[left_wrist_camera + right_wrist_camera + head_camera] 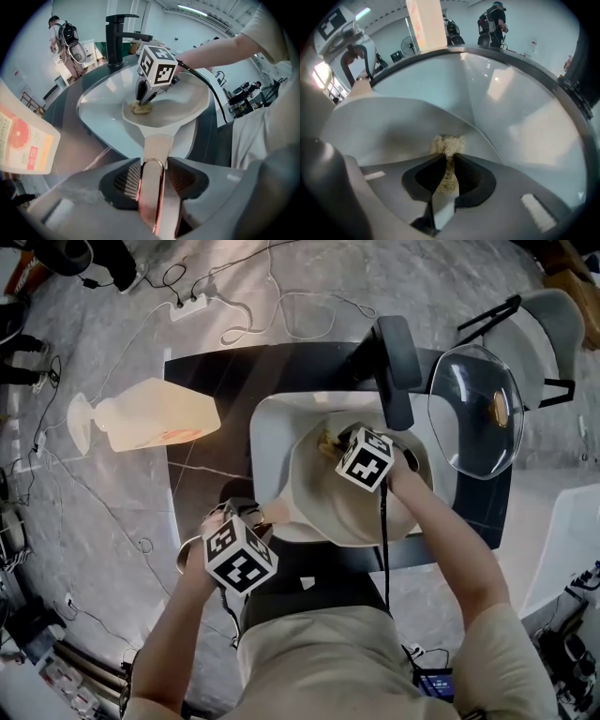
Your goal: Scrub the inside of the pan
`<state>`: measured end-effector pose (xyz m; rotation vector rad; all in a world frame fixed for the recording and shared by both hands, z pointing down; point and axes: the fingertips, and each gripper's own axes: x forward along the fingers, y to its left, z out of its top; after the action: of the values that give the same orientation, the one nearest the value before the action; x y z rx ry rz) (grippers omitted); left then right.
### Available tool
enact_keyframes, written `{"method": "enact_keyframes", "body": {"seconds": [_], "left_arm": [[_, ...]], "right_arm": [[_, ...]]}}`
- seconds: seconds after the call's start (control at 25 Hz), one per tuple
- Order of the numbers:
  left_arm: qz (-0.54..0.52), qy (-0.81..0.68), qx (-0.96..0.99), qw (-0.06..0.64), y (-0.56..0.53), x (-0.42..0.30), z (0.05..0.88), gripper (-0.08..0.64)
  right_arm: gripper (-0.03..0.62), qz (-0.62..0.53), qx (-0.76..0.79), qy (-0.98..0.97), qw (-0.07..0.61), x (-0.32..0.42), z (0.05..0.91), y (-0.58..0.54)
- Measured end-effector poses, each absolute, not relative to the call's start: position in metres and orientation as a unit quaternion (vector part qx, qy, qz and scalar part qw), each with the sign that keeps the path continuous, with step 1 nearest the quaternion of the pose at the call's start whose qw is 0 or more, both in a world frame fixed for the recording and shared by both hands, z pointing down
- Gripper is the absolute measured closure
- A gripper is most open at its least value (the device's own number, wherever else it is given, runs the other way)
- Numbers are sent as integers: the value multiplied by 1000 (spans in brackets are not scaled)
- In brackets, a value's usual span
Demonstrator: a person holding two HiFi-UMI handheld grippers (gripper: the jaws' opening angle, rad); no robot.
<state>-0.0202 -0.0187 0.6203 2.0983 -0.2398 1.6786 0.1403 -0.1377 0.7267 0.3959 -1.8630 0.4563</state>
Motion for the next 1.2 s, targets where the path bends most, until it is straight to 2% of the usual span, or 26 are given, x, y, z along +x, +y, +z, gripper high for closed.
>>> {"method": "enact_keyframes", "body": {"seconds": [0.32,0.68,0.8,0.92,1.2], "left_arm": [[603,-88,759,228,-19,-19,620,373],[599,-81,760,241,-18,-20,621,374],[600,-81,758,241,-17,-21,622,374],[598,-81,760,241,-17,-21,621,374],[600,-82,759,240,-17,-20,620,376]], "right_arm": [[532,172,147,-687,690,216,729,-116],[533,256,21,-620,742,240,685,-41],[534,314,-48,-624,714,222,659,-6],[537,370,-82,-658,651,184,644,17],[538,444,-30,-727,523,111,664,-8]]}}
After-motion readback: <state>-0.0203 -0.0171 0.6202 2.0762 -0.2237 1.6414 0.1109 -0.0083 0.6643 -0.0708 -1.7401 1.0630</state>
